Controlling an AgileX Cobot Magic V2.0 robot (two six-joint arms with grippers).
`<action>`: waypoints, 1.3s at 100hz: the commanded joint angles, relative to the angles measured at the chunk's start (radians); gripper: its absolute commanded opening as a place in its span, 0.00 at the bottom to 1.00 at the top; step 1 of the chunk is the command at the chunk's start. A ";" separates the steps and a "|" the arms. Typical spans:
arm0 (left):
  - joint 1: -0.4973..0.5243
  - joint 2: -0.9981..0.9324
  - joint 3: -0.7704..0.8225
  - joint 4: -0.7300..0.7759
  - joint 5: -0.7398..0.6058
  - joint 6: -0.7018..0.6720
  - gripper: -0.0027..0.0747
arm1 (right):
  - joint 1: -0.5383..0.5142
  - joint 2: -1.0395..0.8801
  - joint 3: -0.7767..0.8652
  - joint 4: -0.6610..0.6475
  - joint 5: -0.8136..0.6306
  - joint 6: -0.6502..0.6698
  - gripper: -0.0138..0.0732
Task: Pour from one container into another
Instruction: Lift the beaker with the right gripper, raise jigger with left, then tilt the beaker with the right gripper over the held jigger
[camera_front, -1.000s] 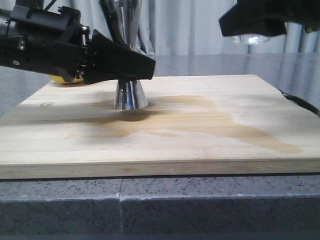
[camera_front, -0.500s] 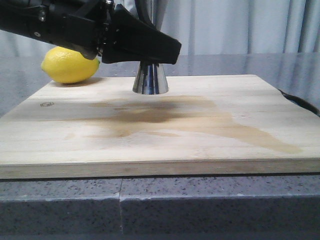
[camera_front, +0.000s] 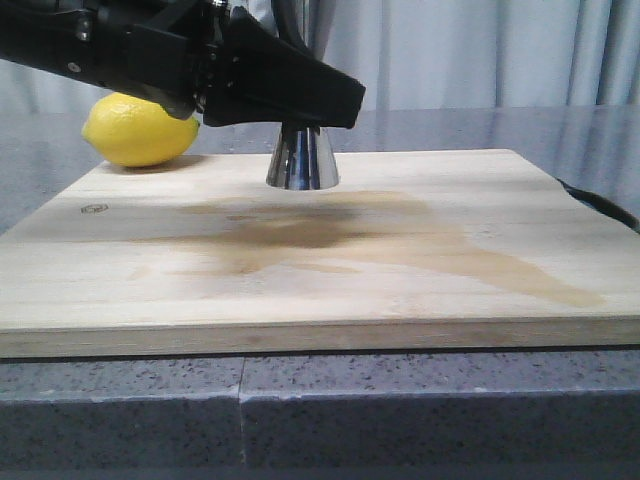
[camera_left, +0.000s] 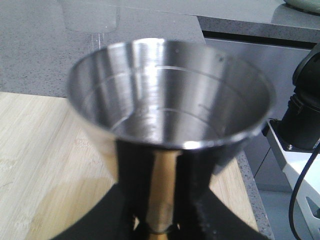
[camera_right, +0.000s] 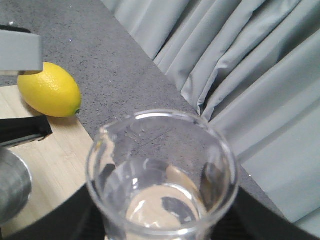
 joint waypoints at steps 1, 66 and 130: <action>-0.010 -0.050 -0.028 -0.067 0.075 -0.013 0.01 | 0.002 -0.019 -0.041 -0.040 -0.066 -0.007 0.39; -0.010 -0.050 -0.028 -0.067 0.099 -0.013 0.01 | 0.002 0.009 -0.041 -0.233 -0.198 -0.007 0.39; -0.010 -0.050 -0.028 -0.067 0.101 -0.013 0.01 | 0.002 0.009 -0.041 -0.309 -0.252 -0.007 0.39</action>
